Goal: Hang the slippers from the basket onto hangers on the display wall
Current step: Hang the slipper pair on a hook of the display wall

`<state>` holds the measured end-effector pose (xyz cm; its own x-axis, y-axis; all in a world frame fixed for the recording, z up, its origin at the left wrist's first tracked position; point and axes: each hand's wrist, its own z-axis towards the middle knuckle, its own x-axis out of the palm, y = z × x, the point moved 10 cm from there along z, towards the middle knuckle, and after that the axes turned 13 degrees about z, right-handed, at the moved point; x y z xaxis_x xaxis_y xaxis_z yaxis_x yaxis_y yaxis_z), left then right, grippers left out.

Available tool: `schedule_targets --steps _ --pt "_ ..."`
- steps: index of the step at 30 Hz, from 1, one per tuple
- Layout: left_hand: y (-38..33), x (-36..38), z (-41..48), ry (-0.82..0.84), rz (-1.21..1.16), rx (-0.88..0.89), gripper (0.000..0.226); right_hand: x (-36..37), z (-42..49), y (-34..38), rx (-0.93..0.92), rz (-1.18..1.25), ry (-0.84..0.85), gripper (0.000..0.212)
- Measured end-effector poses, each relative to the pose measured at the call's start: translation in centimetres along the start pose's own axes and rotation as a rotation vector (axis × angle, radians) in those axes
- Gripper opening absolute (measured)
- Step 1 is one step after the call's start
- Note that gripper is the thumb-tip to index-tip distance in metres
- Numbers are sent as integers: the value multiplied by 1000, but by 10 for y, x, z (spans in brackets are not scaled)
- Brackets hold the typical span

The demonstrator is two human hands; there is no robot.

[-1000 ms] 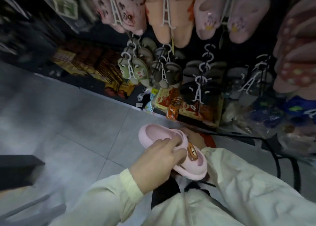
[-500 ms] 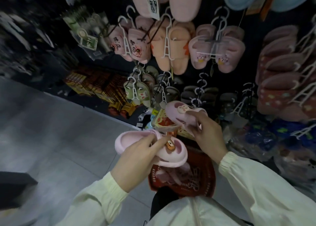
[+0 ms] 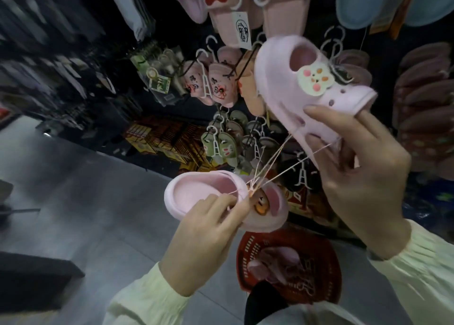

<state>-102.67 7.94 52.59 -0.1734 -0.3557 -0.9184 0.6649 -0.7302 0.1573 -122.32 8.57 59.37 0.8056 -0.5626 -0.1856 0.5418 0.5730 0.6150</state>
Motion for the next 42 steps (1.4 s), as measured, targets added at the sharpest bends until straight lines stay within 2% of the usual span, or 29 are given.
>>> schedule_targets --steps 4,11,16,21,28,33,36,39,42 --pt "6 -18 -6 -102 -78 -68 57 -10 6 14 -37 -22 -30 26" --pt "18 -49 -8 -326 -62 -224 73 -3 -8 17 -9 -26 11 26" --pt "30 -66 -7 -386 -14 -355 68 11 -23 16 7 40 75 25" --pt "30 -77 -5 -422 39 -450 44 24 -39 7 131 105 85 21" --pt "26 -74 2 -426 38 -525 45 32 -43 7 231 88 109 32" --pt "11 -76 6 -466 63 -492 40 40 -52 16 271 153 206 49" --pt "6 -73 12 -415 15 -482 51 41 -56 21 294 247 258 54" --pt "-3 -59 18 -258 -120 -409 74 41 -55 23 327 346 258 54" --pt "-21 -45 20 -115 -243 -305 88 36 -52 19 367 327 204 57"
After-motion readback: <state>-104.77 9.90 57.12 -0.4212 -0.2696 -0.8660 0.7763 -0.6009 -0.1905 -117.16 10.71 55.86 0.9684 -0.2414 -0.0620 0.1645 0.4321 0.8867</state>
